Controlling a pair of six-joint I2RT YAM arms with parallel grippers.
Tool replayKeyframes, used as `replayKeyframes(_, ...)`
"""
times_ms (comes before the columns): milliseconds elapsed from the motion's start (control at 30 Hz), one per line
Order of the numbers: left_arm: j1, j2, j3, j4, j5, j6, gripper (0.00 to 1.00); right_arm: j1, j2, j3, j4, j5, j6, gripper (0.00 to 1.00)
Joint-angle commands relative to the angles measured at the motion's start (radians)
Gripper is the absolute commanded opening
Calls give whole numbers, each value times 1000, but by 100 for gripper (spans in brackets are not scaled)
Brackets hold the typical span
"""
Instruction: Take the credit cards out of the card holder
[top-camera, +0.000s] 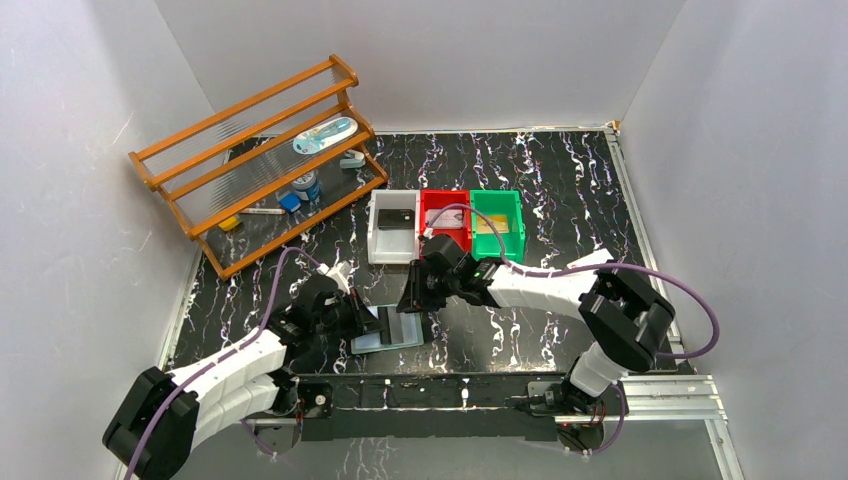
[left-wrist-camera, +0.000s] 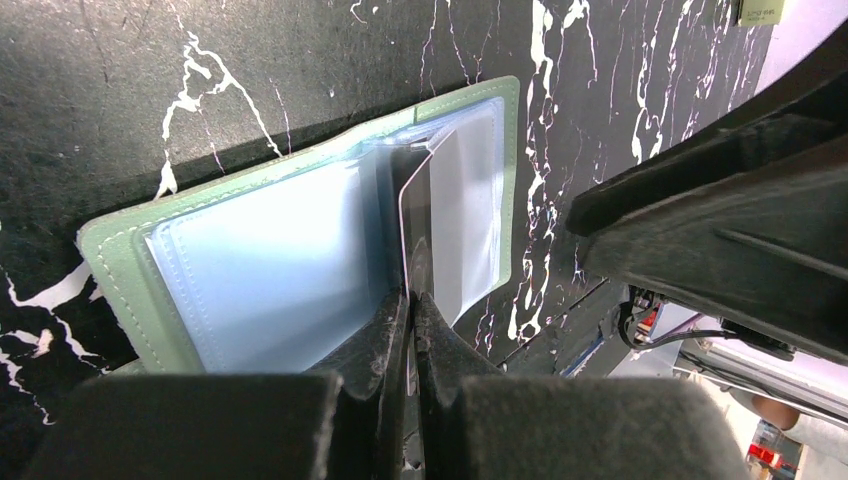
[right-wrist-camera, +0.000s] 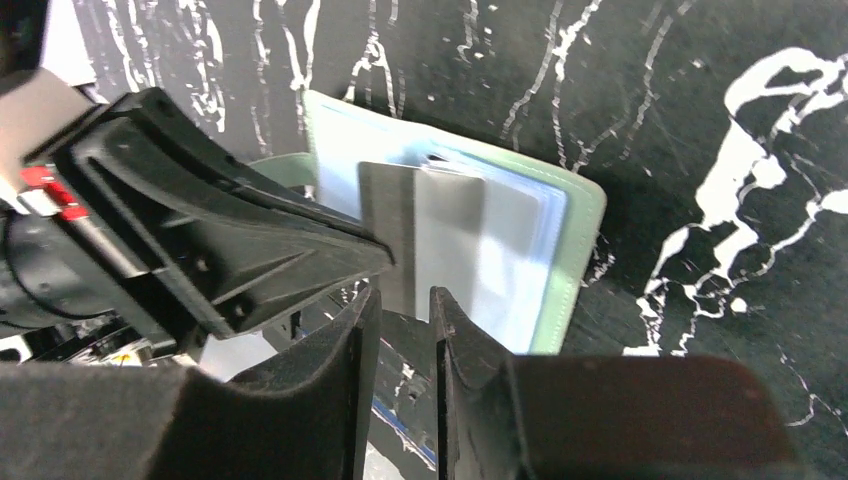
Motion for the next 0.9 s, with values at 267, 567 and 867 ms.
replayKeyframes(267, -1, 8, 36, -40, 16, 27, 3, 6, 113, 12, 101, -107, 20, 34)
replayKeyframes(567, -1, 13, 35, -19, 39, 21, 22, 7, 146, -70, 104, -69, 71, 34)
replayKeyframes(867, 0, 16, 13, 93, 110, -21, 22, 8, 147, -114, 133, -58, 117, 33)
